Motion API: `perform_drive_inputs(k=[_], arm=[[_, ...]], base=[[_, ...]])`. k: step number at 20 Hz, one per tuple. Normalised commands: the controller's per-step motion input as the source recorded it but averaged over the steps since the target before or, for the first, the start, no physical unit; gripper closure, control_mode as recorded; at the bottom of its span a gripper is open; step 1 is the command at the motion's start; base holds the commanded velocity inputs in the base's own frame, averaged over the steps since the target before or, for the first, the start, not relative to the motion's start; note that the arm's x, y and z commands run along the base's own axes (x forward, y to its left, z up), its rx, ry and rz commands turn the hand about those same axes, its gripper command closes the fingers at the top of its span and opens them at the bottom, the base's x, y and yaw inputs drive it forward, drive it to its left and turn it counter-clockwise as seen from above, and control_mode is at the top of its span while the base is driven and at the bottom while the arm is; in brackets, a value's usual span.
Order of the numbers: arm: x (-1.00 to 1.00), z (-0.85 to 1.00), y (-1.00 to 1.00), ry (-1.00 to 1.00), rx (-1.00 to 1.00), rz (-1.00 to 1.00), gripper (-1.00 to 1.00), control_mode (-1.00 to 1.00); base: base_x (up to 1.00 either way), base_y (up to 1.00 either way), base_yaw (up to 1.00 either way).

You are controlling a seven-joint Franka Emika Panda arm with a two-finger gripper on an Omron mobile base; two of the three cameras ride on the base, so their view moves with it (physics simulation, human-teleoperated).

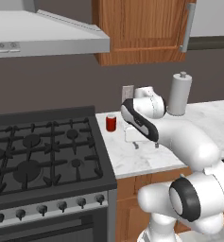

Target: Four empty soda cans are scattered around the kitchen. Gather all the cans and cluster them next to the stove for recycling.

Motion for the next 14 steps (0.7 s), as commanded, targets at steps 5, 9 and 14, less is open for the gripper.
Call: perform_drive_inputs(k=[5,9,14], arm=[[0.0,0.0,0.0,0.0,0.0,0.0,-1.0,1.0],[0.0,0.0,0.0,0.0,0.0,0.0,-1.0,1.0],[0.0,0.0,0.0,0.0,0.0,0.0,-1.0,1.0]], base=[[-0.57,0.07,-0.05],[-0.33,0.51,-0.07],[0.0,0.94,-0.03]])
